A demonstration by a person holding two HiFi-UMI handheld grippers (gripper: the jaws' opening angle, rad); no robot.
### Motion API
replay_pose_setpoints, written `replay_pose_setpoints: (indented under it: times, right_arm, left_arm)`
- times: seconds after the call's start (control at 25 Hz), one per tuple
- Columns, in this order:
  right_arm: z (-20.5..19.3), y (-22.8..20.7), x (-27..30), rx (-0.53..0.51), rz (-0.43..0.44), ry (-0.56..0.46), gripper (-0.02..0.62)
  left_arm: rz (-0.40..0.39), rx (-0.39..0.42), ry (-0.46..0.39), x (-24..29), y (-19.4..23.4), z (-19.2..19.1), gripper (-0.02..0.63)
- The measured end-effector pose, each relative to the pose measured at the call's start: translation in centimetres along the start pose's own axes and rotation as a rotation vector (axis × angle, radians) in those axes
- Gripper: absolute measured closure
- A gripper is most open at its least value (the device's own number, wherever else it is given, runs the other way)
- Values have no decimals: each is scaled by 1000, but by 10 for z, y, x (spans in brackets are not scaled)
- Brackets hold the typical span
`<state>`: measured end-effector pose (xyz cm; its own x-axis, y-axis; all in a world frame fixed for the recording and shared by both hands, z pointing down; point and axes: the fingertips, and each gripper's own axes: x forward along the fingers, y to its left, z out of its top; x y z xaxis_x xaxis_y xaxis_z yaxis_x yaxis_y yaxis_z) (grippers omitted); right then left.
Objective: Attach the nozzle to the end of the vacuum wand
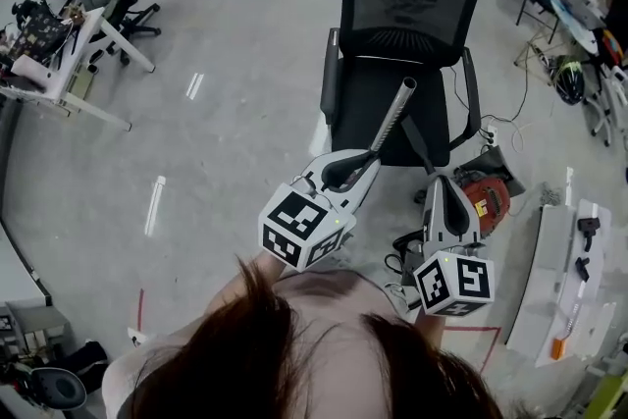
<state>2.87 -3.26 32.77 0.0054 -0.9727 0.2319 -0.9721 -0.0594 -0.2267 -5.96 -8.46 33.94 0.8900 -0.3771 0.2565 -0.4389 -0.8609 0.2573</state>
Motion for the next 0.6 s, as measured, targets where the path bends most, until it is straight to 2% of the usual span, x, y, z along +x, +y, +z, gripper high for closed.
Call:
replay_pose_setpoints:
  times: [0.24,0.44,0.6]
  right_arm:
    - [-6,3,2,6,-49,-4,569]
    - [-12,-10,0,26,-67,9,569]
    - [-13,-28,4,27,-44,19,568]
  left_arm:
    - [-37,20,5,3,11,-1,589]
    - [-20,44,26,15,13,-5,588]
    - [16,41,30,31,13,-7,588]
